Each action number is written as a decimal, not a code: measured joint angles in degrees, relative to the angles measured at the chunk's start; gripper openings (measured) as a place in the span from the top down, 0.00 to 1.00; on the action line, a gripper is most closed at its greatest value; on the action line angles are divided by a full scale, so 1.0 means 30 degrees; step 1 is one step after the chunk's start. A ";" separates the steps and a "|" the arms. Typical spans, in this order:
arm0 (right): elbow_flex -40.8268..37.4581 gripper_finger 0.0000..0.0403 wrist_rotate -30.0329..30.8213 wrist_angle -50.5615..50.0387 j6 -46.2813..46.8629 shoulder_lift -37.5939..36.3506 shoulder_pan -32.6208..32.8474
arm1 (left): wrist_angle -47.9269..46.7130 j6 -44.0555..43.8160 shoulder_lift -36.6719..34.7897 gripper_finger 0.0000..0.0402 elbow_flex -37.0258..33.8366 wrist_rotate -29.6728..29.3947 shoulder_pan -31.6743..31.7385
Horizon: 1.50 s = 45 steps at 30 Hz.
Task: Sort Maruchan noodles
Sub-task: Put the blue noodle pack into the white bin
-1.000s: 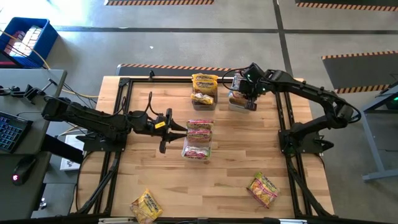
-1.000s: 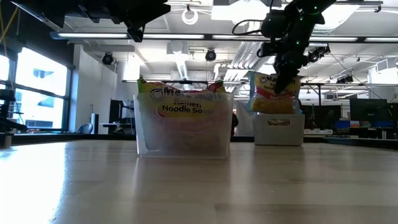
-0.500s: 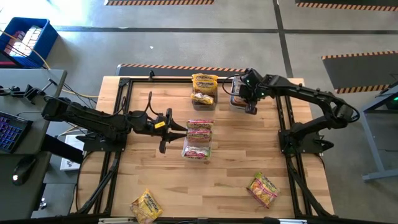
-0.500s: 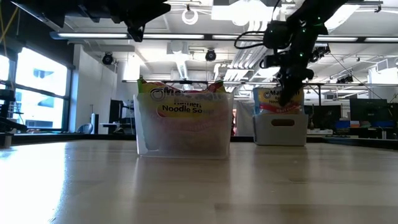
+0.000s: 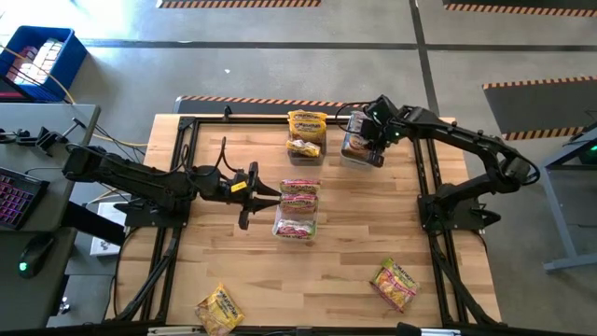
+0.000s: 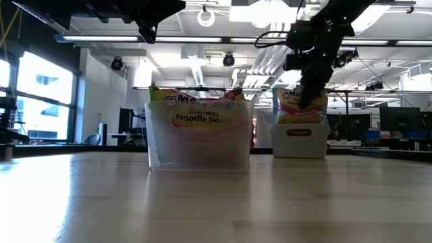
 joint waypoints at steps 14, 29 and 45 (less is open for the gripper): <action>0.0528 0.90 -0.0565 0.0188 0.3028 0.0000 -0.0639 | 0.0015 -0.0274 0.0000 0.77 -0.0005 -0.0015 0.0000; 0.0536 0.90 -0.0781 -0.0628 0.2522 0.0000 -0.0692 | 0.0017 -0.0317 0.0000 0.77 0.0000 -0.0022 0.0000; -0.1839 0.90 -0.0771 0.0839 0.0292 0.0000 -0.0707 | 0.0036 -0.0331 0.0000 0.77 -0.0005 -0.0022 0.0000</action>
